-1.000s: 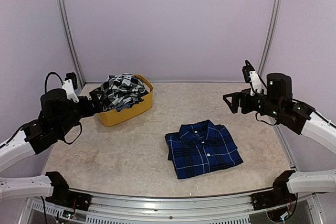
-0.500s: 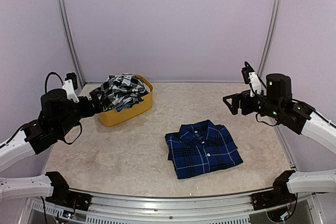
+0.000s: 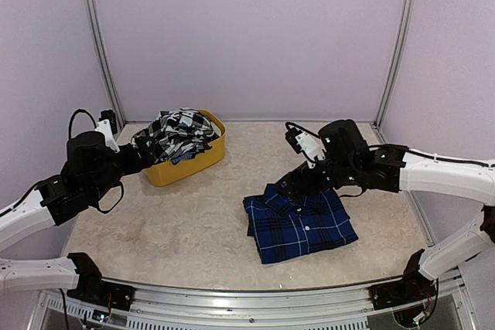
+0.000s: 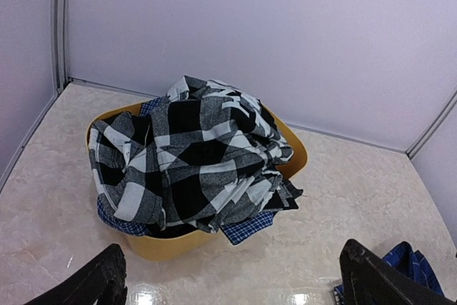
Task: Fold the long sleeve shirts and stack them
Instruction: Move the square-folded shirt to the corner of the board.
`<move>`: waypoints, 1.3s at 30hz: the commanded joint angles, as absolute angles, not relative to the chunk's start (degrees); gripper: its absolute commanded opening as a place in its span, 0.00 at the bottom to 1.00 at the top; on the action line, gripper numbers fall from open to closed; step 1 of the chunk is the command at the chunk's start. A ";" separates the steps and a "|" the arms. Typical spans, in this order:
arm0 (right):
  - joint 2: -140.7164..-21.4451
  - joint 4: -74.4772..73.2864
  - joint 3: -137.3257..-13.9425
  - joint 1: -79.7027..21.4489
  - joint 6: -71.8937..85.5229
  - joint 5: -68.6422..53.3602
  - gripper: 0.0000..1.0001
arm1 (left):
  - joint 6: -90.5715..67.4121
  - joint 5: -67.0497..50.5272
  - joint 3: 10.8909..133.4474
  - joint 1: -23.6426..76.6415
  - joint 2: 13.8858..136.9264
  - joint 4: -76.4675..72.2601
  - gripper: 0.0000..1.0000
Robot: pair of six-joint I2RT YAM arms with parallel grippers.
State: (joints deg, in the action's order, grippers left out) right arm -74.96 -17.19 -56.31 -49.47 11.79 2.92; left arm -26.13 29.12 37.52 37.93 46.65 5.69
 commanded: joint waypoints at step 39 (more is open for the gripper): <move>-103.38 -27.08 -62.82 -31.58 2.18 25.56 0.90 | -27.79 30.76 37.27 38.06 45.07 9.29 0.99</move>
State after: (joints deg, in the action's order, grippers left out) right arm -100.84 -26.63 -60.05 -33.41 3.86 19.14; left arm -28.05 29.95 37.52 37.93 46.19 8.67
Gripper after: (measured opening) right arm 0.871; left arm 0.989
